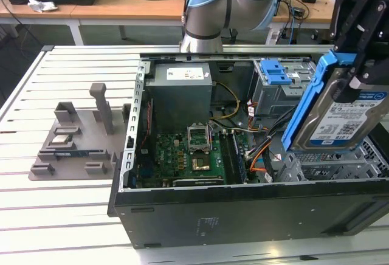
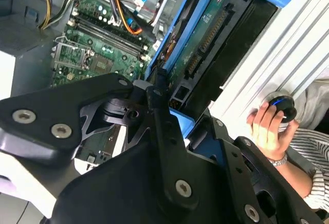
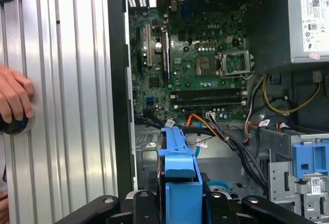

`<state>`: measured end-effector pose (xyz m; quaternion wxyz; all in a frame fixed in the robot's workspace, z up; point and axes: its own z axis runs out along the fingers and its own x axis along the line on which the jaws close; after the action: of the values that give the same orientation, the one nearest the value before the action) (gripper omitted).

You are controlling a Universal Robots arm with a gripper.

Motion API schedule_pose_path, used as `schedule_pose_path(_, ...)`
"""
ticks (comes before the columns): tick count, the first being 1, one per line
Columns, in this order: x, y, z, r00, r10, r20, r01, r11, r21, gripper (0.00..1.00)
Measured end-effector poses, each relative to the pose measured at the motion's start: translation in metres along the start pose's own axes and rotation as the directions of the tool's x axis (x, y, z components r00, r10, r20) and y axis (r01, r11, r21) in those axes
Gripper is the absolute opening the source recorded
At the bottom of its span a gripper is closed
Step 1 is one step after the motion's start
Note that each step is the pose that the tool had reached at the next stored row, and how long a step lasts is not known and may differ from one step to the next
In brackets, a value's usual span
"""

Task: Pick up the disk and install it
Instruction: 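Pick up the disk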

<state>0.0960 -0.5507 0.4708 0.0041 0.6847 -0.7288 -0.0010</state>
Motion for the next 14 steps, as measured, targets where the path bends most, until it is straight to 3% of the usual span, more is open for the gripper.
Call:
schedule_pose_path(8, -0.0073, -0.0234, 0.0074, 0.9997, -0.024, 0.0, 0.024, 0.9997, -0.0007, 0.37)
schedule_pose_path(14, -0.0082, -0.0258, 0.0079, 0.9997, -0.025, -0.0003, 0.025, 0.9997, -0.0008, 0.37)
